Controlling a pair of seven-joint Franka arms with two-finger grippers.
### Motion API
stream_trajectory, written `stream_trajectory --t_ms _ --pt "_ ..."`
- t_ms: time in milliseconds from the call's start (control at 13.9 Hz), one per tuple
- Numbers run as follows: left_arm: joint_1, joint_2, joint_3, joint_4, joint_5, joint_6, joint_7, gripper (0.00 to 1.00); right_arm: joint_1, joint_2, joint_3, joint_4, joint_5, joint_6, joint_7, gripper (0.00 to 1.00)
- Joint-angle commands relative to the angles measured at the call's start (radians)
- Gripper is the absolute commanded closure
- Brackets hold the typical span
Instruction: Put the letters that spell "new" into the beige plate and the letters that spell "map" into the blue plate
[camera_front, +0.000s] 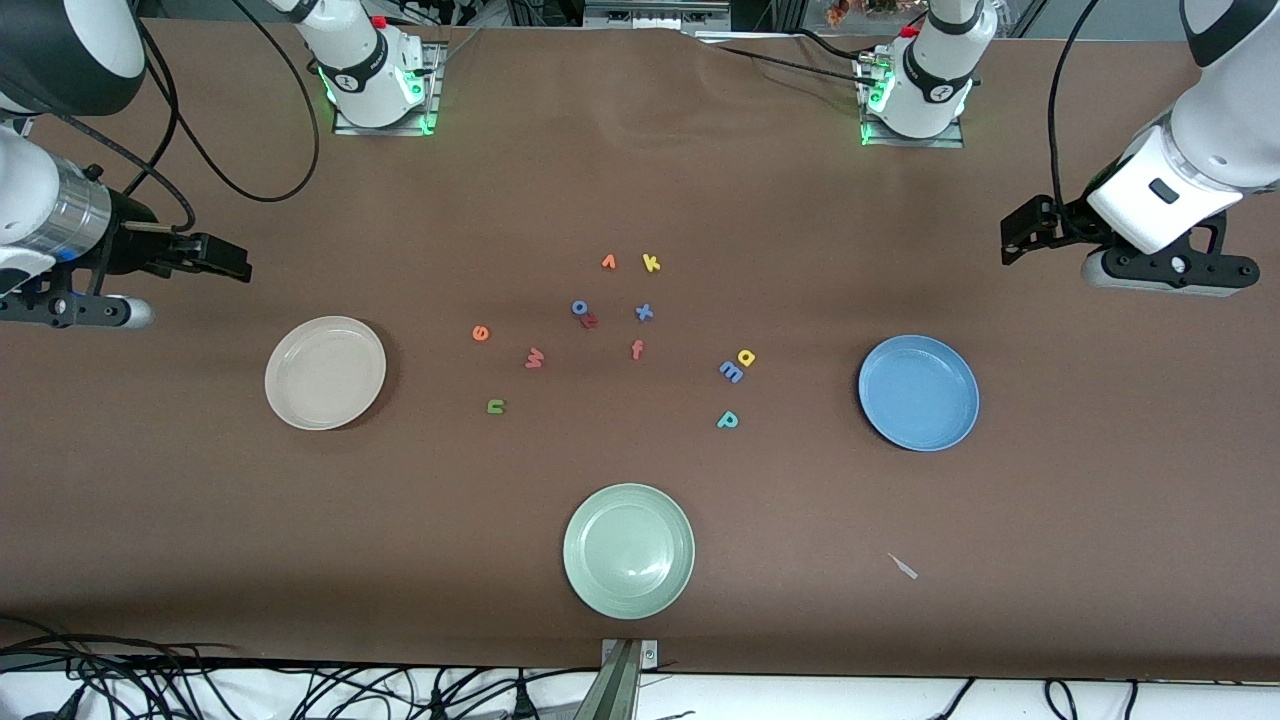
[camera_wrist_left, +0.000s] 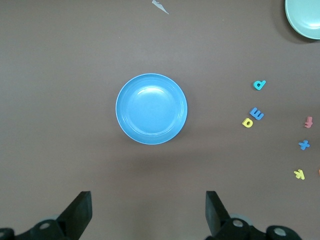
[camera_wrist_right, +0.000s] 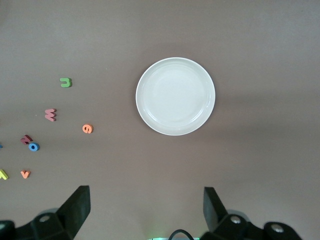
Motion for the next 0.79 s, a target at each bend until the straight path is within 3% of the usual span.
stream_trajectory --t_ms 0,720 --pt "0.000 0.008 -0.001 0.026 -0.003 -0.024 0.019 0.00 -0.005 -0.006 -0.002 -0.011 -0.007 0.008 -0.009 0.00" --pt "0.000 0.008 -0.001 0.026 -0.003 -0.024 0.019 0.00 -0.005 -0.006 -0.019 -0.011 -0.013 0.010 -0.019 0.00"
